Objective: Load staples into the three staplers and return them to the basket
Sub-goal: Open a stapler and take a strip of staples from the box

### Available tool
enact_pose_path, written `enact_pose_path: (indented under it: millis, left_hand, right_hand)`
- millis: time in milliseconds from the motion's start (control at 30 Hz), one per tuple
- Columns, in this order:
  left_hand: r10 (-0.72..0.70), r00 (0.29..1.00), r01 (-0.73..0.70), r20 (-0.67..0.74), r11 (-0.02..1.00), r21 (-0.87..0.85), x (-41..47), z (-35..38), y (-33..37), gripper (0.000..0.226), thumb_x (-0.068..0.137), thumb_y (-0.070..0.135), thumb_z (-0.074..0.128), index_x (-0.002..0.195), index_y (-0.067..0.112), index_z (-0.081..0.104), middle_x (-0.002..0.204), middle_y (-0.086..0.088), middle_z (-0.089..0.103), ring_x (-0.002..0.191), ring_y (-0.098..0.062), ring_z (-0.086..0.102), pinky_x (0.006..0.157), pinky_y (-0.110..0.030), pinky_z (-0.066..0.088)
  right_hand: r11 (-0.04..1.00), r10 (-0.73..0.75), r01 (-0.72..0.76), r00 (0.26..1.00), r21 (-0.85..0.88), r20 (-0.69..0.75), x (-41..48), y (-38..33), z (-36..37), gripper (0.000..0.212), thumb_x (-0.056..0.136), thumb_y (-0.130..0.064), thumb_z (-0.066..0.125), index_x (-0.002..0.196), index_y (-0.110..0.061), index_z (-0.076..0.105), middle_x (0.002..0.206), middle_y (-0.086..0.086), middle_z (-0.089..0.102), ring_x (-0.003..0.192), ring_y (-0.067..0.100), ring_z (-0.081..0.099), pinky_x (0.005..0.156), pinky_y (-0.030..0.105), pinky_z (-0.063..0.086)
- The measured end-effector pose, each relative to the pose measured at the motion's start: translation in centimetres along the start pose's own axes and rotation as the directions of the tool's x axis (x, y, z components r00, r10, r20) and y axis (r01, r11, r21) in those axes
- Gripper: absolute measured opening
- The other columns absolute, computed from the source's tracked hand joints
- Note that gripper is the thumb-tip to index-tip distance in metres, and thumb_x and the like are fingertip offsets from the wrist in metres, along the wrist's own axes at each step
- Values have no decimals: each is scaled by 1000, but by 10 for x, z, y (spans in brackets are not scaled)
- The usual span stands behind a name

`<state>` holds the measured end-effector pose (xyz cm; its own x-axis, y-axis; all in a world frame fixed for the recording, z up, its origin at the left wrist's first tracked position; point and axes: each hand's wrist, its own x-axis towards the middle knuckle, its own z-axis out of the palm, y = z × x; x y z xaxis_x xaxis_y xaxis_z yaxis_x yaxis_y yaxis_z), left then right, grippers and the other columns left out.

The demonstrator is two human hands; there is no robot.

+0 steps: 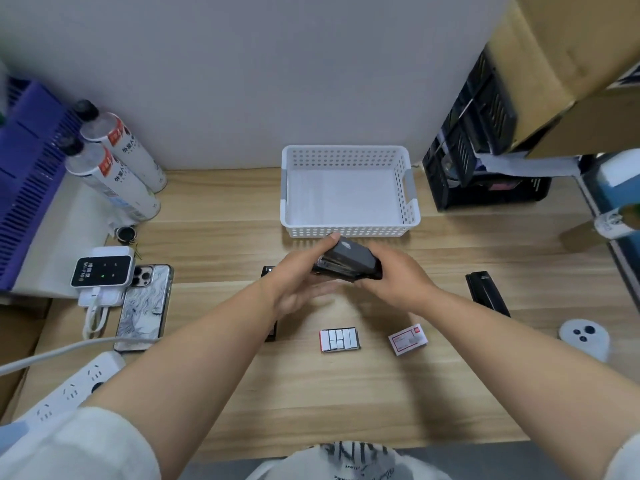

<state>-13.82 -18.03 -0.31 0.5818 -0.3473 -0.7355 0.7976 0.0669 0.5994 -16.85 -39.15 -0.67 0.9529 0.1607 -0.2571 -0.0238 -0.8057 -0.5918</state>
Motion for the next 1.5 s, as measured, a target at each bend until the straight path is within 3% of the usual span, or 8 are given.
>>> enact_pose_path:
  millis: [367, 500, 600, 867, 1067, 1200, 1367, 1500]
  left_hand:
    - [253, 948, -247, -192, 968, 53, 14, -11, 96, 62, 78, 70, 70, 113, 18, 73, 110, -3, 77, 102, -16, 74, 87, -35, 61]
    - [348, 812, -249, -468, 932, 262, 38, -42, 108, 42, 95, 33, 65, 131, 11, 59, 128, -13, 66, 101, -21, 64, 95, -43, 55]
    - [254, 885, -104, -391, 925, 366, 49, -56, 105, 52, 100, 20, 59, 149, 15, 43, 136, -14, 59, 113, -31, 65, 99, -48, 55]
    - [305, 915, -180, -264, 894, 411, 62, -62, 92, 41, 103, 6, 45, 138, 22, 57, 85, -6, 69, 59, -27, 60, 40, -21, 44]
    - [345, 906, -189, -245, 849, 494, 73, -63, 90, 48, 102, 5, 41, 140, 29, 58, 83, -10, 65, 57, -20, 54, 47, -21, 44]
    - [356, 885, -148, -298, 825, 546, 74, -58, 91, 49, 102, 6, 41, 144, 28, 53, 114, -15, 72, 85, -31, 65, 72, -32, 53]
    - [487, 640, 76, -594, 729, 680, 63, -22, 90, 41, 95, 12, 53, 135, 21, 50, 133, -12, 52, 122, -33, 52, 104, -44, 42]
    - [754, 499, -72, -428, 528, 846, 45, 42, 72, 28, 93, 14, 58, 120, 19, 54, 126, -7, 51, 122, -29, 46, 104, -43, 33]
  right_hand:
    - [971, 154, -133, 984, 199, -92, 81, -63, -39, 38, 71, -36, 74, 106, -27, 61, 93, -6, 69, 86, 16, 65, 72, 32, 55]
    - [904, 360, -318, 927, 284, -108, 135, -66, -32, 33, 74, -35, 74, 102, -25, 59, 96, -3, 67, 89, 21, 64, 74, 35, 56]
    - [883, 438, -410, 894, 229, -89, 170, -65, -15, 32, 76, -33, 73, 102, -23, 58, 96, 0, 66, 85, 23, 62, 68, 30, 49]
    - [868, 493, -473, 856, 152, -157, 212, -86, 39, 40, 80, -36, 74, 108, -13, 57, 106, 6, 63, 88, 28, 62, 68, 32, 46]
    - [906, 405, -403, 914, 132, 10, 216, -87, 51, 56, 98, -40, 52, 138, -4, 37, 133, 16, 46, 122, 36, 50, 99, 45, 45]
    - [926, 301, -318, 947, 205, 110, 201, -80, 32, 46, 101, -37, 45, 140, -11, 44, 135, 11, 56, 118, 29, 56, 92, 35, 44]
    - [973, 183, -137, 947, 184, -263, 142, -45, -21, 31, 101, -25, 48, 130, -17, 53, 115, -1, 56, 110, 19, 55, 93, 36, 47]
    - [951, 231, -307, 765, -25, -602, 69, 23, -73, 16, 93, -19, 51, 107, -13, 57, 109, 8, 59, 101, 29, 55, 89, 44, 45]
